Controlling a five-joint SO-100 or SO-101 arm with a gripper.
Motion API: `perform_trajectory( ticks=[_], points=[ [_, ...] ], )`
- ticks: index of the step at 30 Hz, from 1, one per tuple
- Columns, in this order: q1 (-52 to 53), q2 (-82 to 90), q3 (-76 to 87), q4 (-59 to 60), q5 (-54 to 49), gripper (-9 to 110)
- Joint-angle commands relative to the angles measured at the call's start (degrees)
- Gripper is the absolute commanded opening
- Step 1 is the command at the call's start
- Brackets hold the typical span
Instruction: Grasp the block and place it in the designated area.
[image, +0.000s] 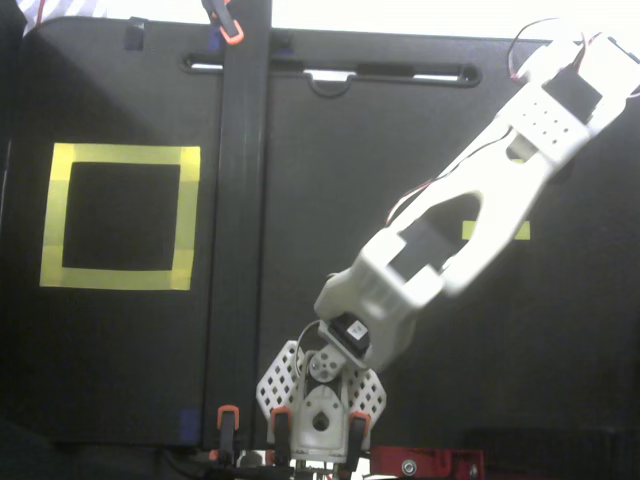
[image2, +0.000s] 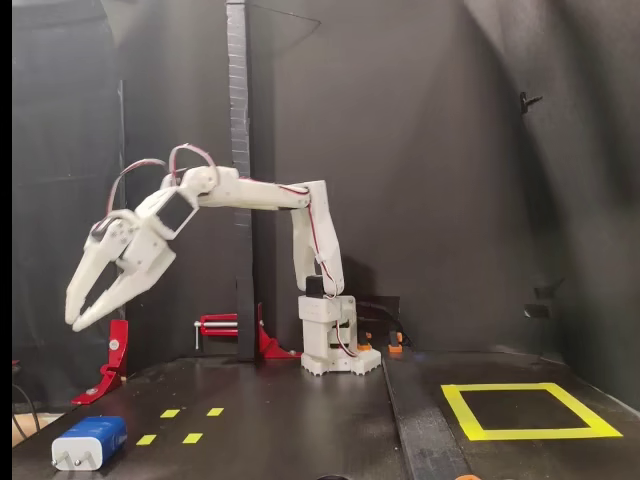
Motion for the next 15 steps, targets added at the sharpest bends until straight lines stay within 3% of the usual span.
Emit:
perform_trajectory(
  ticks=[1,15],
  points=[
    [0.5,-1.8,-5.7,3.3,0.2,0],
    [0.1,-4.4,-6.6,7.5,-0.4,0]
  ],
)
